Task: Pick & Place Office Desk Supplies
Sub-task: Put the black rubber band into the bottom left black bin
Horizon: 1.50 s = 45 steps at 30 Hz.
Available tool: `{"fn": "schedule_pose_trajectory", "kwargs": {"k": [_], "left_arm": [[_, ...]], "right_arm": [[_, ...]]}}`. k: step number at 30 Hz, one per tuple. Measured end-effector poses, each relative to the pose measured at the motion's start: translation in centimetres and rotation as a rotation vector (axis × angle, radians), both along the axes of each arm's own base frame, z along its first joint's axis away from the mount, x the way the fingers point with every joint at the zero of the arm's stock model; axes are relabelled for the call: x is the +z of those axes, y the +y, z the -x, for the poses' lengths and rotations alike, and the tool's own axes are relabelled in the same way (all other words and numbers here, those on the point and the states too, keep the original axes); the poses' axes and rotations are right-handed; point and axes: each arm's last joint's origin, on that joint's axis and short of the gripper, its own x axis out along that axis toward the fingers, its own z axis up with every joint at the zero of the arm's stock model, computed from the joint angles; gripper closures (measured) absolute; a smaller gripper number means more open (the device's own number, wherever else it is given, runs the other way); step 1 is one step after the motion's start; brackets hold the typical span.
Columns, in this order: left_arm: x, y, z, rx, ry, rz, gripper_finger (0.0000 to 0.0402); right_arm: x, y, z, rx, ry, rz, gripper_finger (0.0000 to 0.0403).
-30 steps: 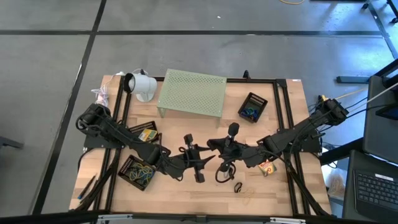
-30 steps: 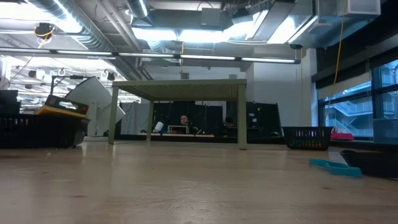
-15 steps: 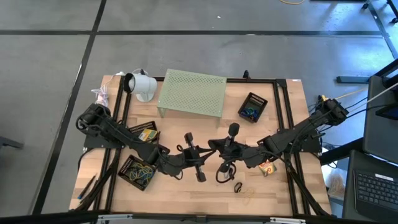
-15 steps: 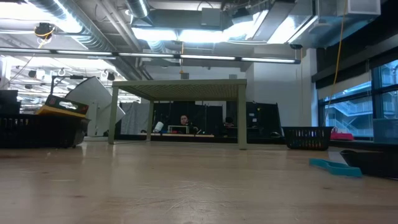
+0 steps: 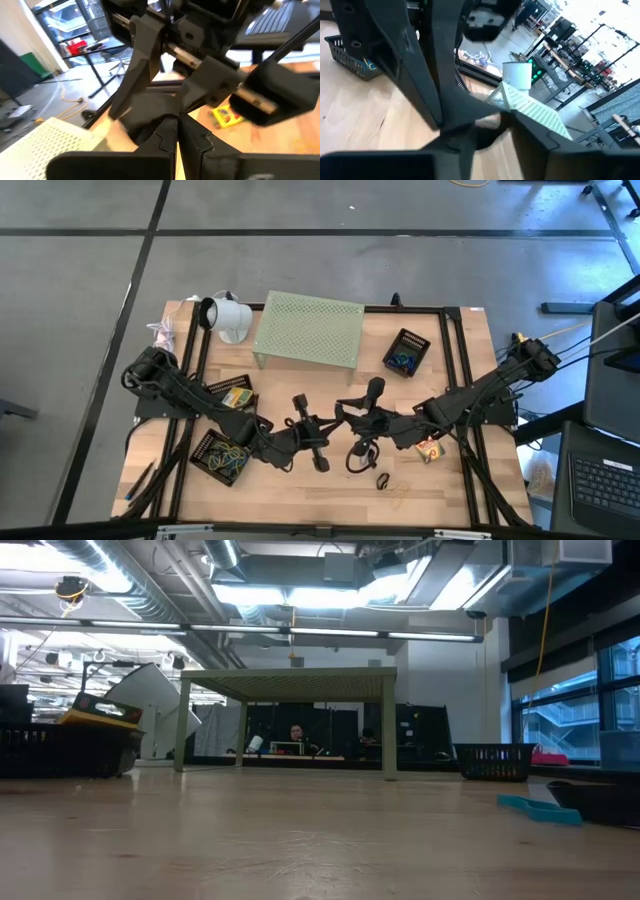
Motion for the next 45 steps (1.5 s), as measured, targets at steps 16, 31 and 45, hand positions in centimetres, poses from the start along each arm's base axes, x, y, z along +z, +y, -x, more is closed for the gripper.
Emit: {"fn": "schedule_pose_trajectory", "kwargs": {"k": [16,31,45], "left_arm": [[-3.1,-2.1,3.4,-0.030,0.244,0.120,0.0399],[-4.8,-1.4,12.1,0.185,1.153,0.854,0.0398],[-4.8,-3.3,16.1,0.349,1.133,0.707,0.0389]], "right_arm": [[-1.7,0.1,1.6,0.135,0.227,-0.269,0.0155],[-2.0,0.3,1.7,0.167,0.267,-0.428,0.0172],[-2.1,0.3,1.7,0.165,0.272,-0.426,0.0174]]}}
